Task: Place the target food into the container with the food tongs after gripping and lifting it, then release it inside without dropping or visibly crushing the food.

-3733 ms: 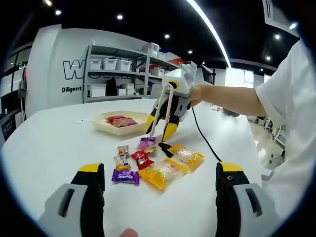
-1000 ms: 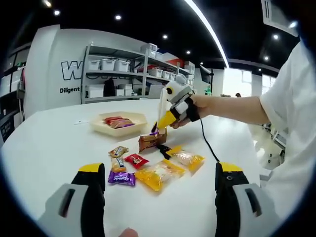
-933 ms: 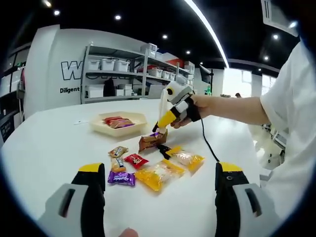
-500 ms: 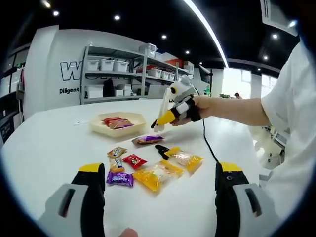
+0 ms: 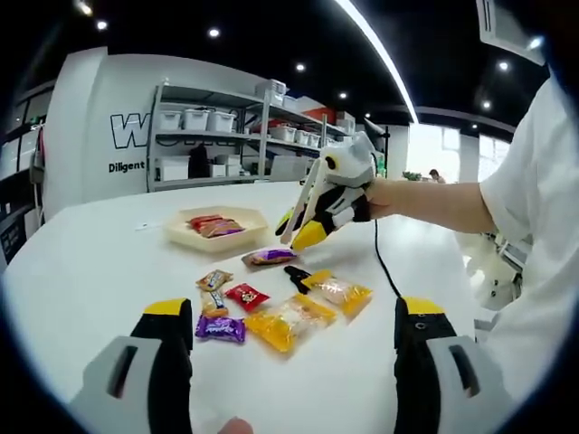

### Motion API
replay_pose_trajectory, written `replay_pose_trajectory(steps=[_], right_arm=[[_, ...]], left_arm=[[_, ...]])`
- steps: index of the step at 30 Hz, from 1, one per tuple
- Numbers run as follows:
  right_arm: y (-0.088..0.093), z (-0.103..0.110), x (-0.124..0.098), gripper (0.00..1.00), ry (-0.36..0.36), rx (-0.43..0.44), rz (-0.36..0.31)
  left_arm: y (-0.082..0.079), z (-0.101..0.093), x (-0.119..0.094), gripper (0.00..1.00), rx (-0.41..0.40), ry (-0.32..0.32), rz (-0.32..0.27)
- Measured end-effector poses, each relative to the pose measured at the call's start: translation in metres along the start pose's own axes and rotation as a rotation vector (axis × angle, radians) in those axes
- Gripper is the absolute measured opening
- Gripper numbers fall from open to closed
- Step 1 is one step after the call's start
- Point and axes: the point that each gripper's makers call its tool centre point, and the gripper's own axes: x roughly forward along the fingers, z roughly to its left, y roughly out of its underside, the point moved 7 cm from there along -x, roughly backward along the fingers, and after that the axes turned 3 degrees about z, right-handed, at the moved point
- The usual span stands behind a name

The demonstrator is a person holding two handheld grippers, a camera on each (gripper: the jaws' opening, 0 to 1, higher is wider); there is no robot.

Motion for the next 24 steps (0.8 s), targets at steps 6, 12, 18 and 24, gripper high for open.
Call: replay_pose_trajectory(steps=[6, 12, 18, 24], right_arm=[[-0.001, 0.001, 0.006, 0.26, 0.020, -0.052, 0.022], [0.004, 0.001, 0.010, 0.26, 0.049, -0.136, 0.071], [0.006, -0.005, 0.011, 0.26, 0.055, -0.148, 0.074], [0.008, -0.009, 0.012, 0.23, 0.039, -0.076, 0.083]], left_arm=[[0.000, 0.000, 0.000, 0.90, -0.001, 0.000, -0.002], [0.000, 0.001, -0.001, 0.90, -0.001, -0.003, -0.001], [0.000, 0.002, 0.000, 0.90, -0.002, 0.000, 0.000], [0.001, 0.003, 0.000, 0.90, -0.005, -0.002, -0.001]])
